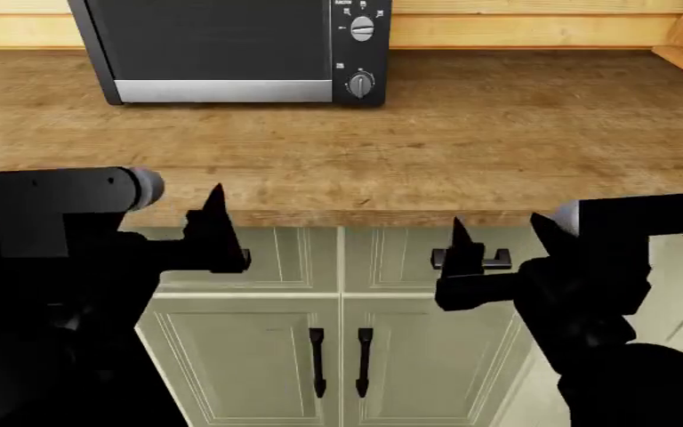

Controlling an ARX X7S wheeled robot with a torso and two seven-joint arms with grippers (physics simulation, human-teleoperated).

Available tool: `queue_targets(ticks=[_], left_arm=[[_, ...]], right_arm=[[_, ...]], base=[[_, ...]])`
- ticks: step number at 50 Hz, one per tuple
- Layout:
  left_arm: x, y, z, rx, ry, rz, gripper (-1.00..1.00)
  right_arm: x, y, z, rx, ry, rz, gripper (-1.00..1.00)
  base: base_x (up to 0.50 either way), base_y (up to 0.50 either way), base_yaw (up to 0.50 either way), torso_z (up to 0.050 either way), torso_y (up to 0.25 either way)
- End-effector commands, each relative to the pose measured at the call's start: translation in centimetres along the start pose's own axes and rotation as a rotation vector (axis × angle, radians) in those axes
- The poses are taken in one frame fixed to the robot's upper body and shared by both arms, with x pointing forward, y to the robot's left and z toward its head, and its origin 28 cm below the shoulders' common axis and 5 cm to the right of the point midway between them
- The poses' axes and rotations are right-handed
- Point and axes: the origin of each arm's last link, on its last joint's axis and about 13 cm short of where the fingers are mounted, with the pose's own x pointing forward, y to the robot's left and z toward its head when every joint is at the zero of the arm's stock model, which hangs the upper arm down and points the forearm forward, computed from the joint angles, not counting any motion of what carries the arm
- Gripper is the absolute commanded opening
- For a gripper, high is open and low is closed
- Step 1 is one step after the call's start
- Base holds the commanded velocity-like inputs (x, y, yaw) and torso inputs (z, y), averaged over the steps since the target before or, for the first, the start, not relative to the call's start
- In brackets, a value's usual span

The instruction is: Turn on the toaster oven by setting the timer.

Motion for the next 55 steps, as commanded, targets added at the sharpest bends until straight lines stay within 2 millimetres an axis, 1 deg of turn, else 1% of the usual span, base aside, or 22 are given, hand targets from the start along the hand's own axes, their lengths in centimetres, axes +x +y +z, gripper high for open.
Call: queue_targets(ticks=[1,10,21,30,36,53,55], left_arm=[[-1.1,0.7,3.5,0.082,-0.061,0.043,1.0],[-0.9,1.3,5.7,0.134,-0.077,0.122,1.0],[-0.7,1.7,6.2,0.166,-0.054,0.154,1.0],[-1.0,1.8,6.3,0.168,-0.054,0.16,1.0],[-1.0,1.7,5.8,0.168,-0.054,0.148,1.0],[-1.0,1.7,5.8,0.168,-0.055,0.148,1.0],[-1.0,1.7,5.7,0.164,-0.051,0.151,1.0]], right_arm=[[-1.0,-0.4,3.4,-0.021,-0.048,-0.005,1.0],[-0.4,-0.5,5.5,-0.011,-0.056,-0.03,1.0],[0.0,-0.3,6.7,-0.033,-0.076,-0.03,1.0],[0.0,-0.3,6.9,-0.031,-0.09,-0.025,1.0],[0.3,-0.4,6.4,-0.029,-0.093,-0.039,1.0],[0.3,-0.4,6.5,-0.016,-0.092,-0.037,1.0],[0.3,-0.4,6.4,-0.035,-0.094,-0.037,1.0]], base=[[0.0,0.0,0.0,0.0,0.0],[0.0,0.0,0.0,0.0,0.0],[0.0,0.0,0.0,0.0,0.0],[0.0,0.0,0.0,0.0,0.0],[0.0,0.0,0.0,0.0,0.0],[0.0,0.0,0.0,0.0,0.0],[0.0,0.0,0.0,0.0,0.0]])
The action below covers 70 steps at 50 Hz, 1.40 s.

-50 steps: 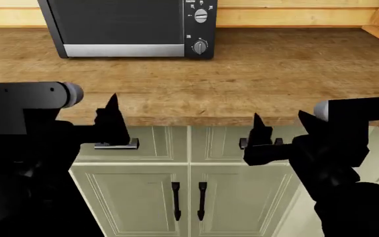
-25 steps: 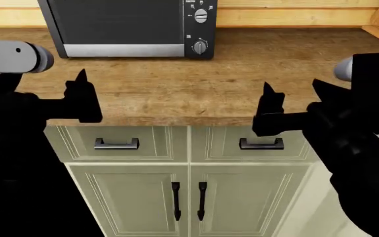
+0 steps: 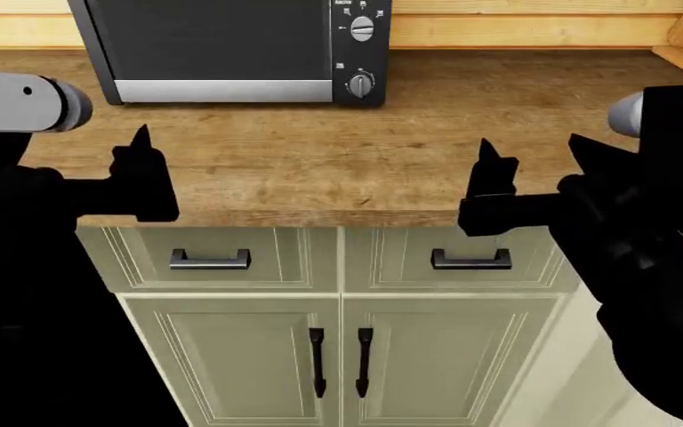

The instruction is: Turn on the toaster oven by setting the timer.

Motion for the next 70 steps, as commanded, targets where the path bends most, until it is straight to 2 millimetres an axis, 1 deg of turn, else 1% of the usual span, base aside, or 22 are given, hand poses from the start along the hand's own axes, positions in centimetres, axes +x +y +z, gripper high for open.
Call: queue_targets(ticks=[1,14,38,70], left_arm=[[-0.11,0.02,-0.19,-0.004,0.008,0.003,1.0],[0.03,-0.05,-0.26,-0.011,0.015,0.002,1.0],[0.19,-0.02,-0.32,-0.011,0.018,0.008,1.0],[0.23,-0.04,-0.37,-0.012,0.019,0.007,1.0]], right_arm=[[0.08,0.06,-0.04,-0.017,-0.006,0.0,1.0],[0.21,-0.04,0.04,0.008,-0.008,0.025,1.0],[0.37,-0.01,-0.04,0.017,-0.005,0.033,1.0],[0.0,0.1,-0.06,0.019,-0.004,0.036,1.0]], base=[[0.0,0.0,0.0,0.0,0.0],[0.05,0.02,0.0,0.0,0.0],[0.37,0.19,0.0,0.0,0.0],[0.46,0.0,0.0,0.0,0.001]])
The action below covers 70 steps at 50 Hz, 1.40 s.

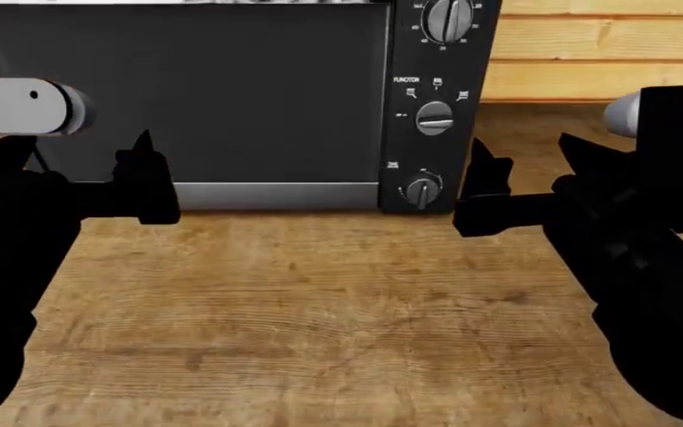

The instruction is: Turn on the toaster oven by setting the timer.

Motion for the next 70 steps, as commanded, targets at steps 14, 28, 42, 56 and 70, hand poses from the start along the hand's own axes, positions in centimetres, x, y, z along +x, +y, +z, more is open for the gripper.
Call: queue_targets(ticks=[14,28,42,56,70], left_arm=[[-0.1,0.1,0.0,-0.002,-0.001,0.007,1.0],[-0.2,0.2,0.1,-0.002,-0.002,0.011,1.0],[-0.2,0.0,0.1,-0.002,-0.004,0.004,1.0],[-0.2,0.0,0.0,-0.005,-0.002,0.001,1.0],[0.1,0.0,-0.1,-0.009,0.001,0.004,1.0]], right_arm=[[-0.2,0.1,0.4,-0.001,-0.008,-0.002,1.0],[-2.2,1.0,2.7,-0.011,0.125,0.043,1.0],[-4.4,1.7,4.8,0.0,0.321,0.106,1.0],[-4.4,2.5,4.2,0.112,0.422,0.127,1.0],[-3.9,3.8,2.1,0.134,0.364,0.191,1.0]], base=[[0.0,0.0,0.0,0.0,0.0],[0.0,0.0,0.0,0.0,0.001],[0.0,0.0,0.0,0.0,0.0],[0.0,0.0,0.0,0.0,0.0],[0.0,0.0,0.0,0.0,0.0]])
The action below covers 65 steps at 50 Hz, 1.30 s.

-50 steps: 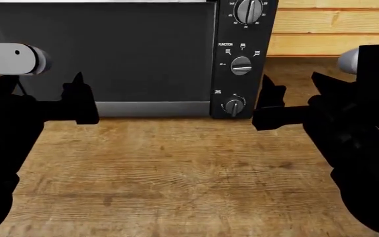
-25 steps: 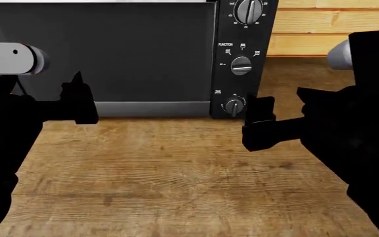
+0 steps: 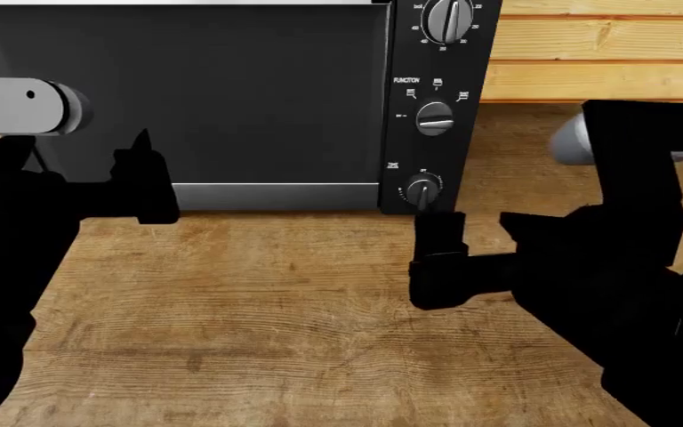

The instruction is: Turn on the toaster oven by setting the timer.

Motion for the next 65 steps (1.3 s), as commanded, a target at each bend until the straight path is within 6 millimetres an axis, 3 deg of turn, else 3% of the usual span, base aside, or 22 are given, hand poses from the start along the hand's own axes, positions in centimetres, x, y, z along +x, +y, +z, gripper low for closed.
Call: queue_targets(ticks=[1,15,26,65], left_arm=[[0.1,0.0,-0.1,-0.003,0.002,0.001,1.0],[-0.1,0.1,-0.1,-0.007,0.004,0.003,1.0],[-0.3,0.1,-0.2,-0.006,0.005,0.002,1.0],[-0.2,0.1,-0.2,-0.008,0.009,0.001,1.0]], right_arm=[[0.9,0.7,-1.1,-0.001,-0.037,0.04,1.0],[1.7,0.8,-1.2,-0.046,-0.13,0.008,1.0],[2.7,0.6,-1.9,-0.088,-0.059,-0.097,1.0],[4.1,0.8,-1.8,-0.066,-0.021,-0.152,1.0]], base=[[0.0,0.0,0.0,0.0,0.0],[0.0,0.0,0.0,0.0,0.0],[0.0,0.0,0.0,0.0,0.0],[0.0,0.0,0.0,0.0,0.0]])
